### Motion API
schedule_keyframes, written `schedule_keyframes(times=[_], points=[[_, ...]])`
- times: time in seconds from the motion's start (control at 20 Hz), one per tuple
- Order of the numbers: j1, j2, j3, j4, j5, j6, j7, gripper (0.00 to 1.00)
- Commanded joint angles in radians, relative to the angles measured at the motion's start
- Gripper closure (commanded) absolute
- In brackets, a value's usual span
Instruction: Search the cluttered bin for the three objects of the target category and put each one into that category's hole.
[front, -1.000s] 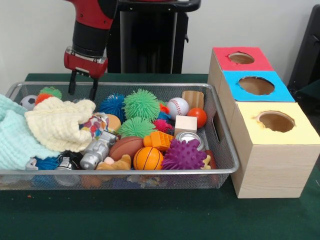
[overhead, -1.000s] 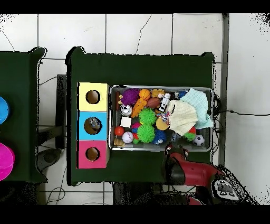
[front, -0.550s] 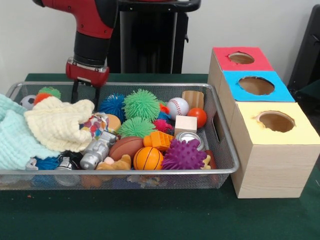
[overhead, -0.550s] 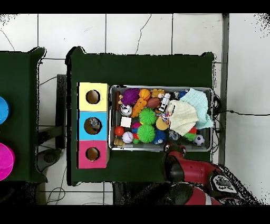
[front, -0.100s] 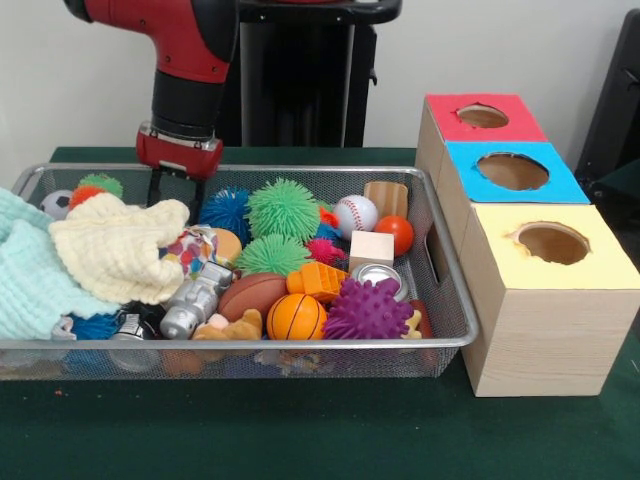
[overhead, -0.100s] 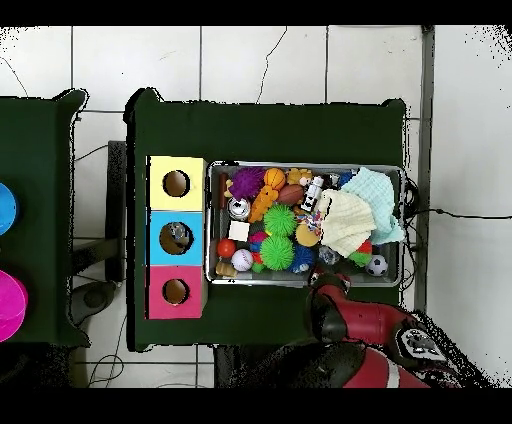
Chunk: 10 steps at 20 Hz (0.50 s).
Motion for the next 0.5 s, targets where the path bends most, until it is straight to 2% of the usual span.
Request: schedule_keyframes(times=[0.05, 0.2, 0.3, 0.5], points=[[-0.017, 0.040, 0.094, -0.086, -0.072, -0.112, 0.074, 1.00], [-0.029, 0.040, 0.104, -0.091, -0.096, -0.119, 0.077, 1.00], [-0.005, 0.048, 0.067, -0.094, -0.068, -0.158, 0.084, 1.00], [-0.020, 0.055, 0.061, -0.081, -0.044, -0.181, 0.111, 1.00]])
